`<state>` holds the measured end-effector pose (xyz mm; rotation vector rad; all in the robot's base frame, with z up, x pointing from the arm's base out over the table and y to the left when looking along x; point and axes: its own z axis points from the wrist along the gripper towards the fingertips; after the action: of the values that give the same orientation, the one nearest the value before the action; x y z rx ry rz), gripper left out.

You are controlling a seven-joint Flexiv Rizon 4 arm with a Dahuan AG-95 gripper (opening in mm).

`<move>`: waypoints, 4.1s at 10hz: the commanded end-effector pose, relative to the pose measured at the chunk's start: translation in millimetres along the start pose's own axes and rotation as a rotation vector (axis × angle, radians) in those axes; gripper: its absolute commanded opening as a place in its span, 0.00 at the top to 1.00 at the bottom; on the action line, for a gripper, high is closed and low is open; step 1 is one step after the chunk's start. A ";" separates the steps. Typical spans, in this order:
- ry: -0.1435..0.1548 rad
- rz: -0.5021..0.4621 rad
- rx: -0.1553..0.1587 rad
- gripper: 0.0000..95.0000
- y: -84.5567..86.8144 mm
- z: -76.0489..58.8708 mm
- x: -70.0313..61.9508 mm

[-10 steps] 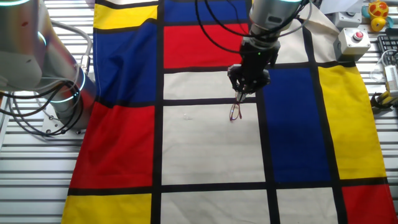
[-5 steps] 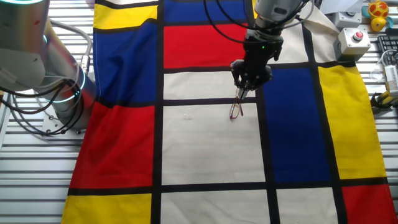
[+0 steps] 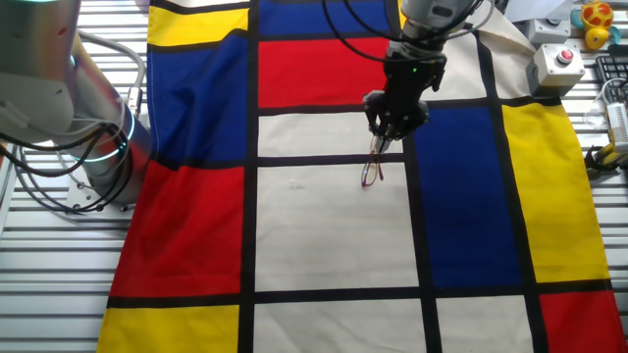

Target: Unfold the leg of the glasses (with one hand)

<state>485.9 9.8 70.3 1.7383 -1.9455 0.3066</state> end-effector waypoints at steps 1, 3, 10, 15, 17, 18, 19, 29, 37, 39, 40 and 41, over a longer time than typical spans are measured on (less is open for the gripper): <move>0.018 -0.001 -0.012 1.00 -1.6 -2.8 -1.5; 0.051 -0.007 -0.033 1.00 -1.9 -5.4 -2.6; 0.060 -0.019 -0.039 1.00 -4.2 -19.5 -4.1; 0.090 -0.035 -0.050 1.00 -4.5 -25.9 -5.4; 0.103 -0.036 -0.053 1.00 -3.2 -27.1 -6.5; 0.111 -0.037 -0.053 1.00 -2.2 -28.3 -6.8; 0.113 -0.039 -0.054 1.00 -1.7 -28.9 -6.9; 0.192 -0.063 -0.062 1.00 0.7 -42.3 -8.5; 0.197 -0.066 -0.059 1.00 11.9 -55.7 -11.8; 0.199 -0.068 -0.060 1.00 14.4 -57.7 -14.2; 0.208 -0.067 -0.060 1.00 16.9 -59.5 -15.8; 0.220 -0.068 -0.060 1.00 18.4 -60.3 -17.7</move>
<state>481.2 57.9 115.0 1.6547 -1.7171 0.3978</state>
